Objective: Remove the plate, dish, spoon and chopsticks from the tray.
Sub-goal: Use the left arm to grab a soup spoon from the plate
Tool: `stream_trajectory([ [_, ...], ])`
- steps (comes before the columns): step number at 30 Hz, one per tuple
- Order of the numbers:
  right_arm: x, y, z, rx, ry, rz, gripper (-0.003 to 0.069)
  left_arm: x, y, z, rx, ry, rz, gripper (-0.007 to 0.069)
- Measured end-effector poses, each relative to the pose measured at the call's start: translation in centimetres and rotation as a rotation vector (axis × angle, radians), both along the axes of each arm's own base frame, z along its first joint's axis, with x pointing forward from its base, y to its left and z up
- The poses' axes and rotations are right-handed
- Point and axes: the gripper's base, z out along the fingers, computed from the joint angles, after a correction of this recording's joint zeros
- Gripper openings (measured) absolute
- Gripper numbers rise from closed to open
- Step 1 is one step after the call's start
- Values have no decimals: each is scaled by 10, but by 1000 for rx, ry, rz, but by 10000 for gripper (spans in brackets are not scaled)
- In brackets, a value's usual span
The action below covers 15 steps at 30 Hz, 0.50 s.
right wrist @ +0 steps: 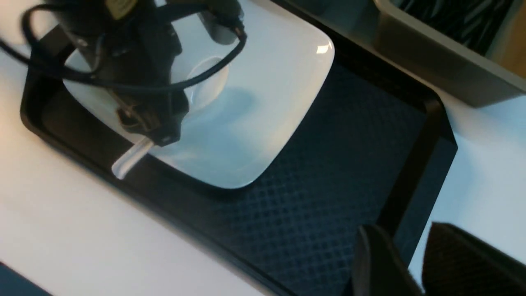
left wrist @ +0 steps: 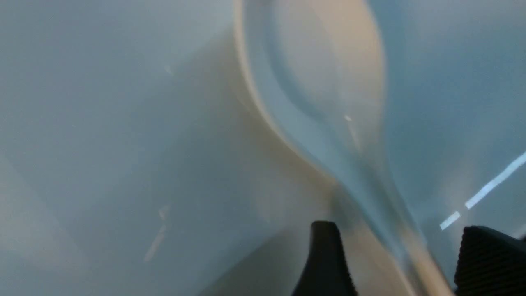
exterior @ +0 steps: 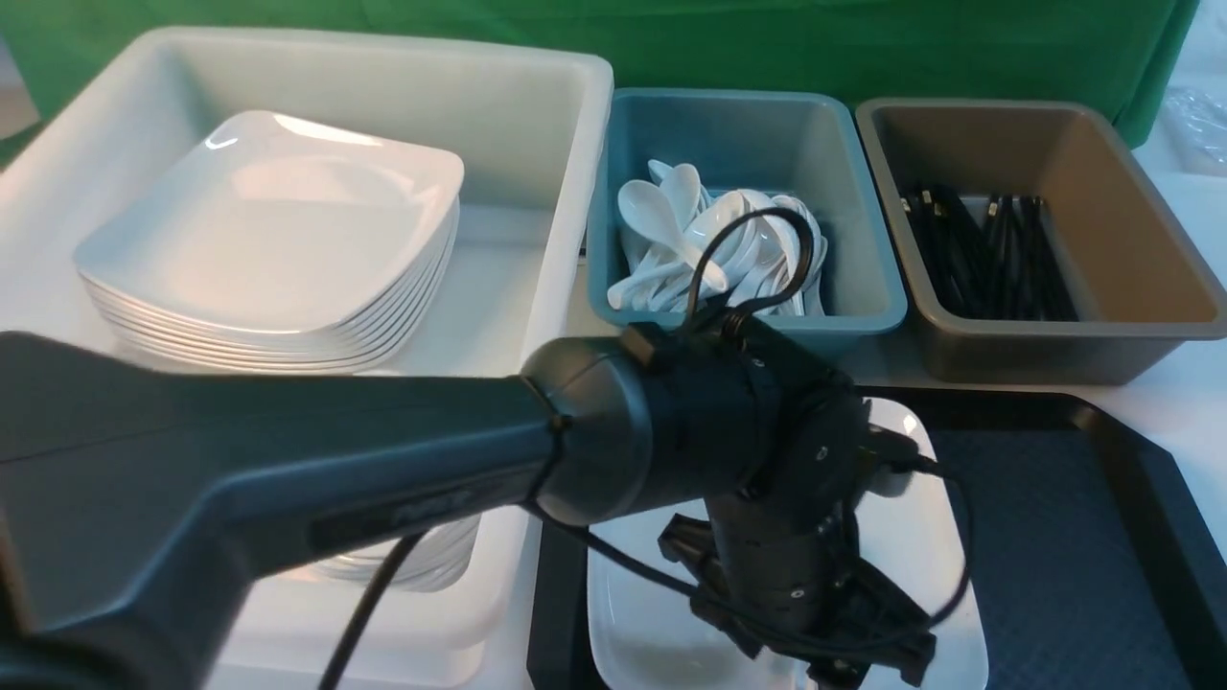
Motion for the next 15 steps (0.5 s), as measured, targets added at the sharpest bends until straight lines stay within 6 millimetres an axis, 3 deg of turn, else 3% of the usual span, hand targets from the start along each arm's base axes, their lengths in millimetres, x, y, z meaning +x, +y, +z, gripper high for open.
stream_trajectory([
  [3,0,0,0,-10,-4,11,217,7,0,-8,3,-10,16,477],
  [8,0,0,0,-26,-10,27,217,12,-1,-11,13,-69,-10,451],
  [13,0,0,0,-36,-14,38,217,16,1,-13,47,-119,-55,225],
  [15,0,0,0,-38,-15,40,217,16,1,-13,49,-122,-71,197],
])
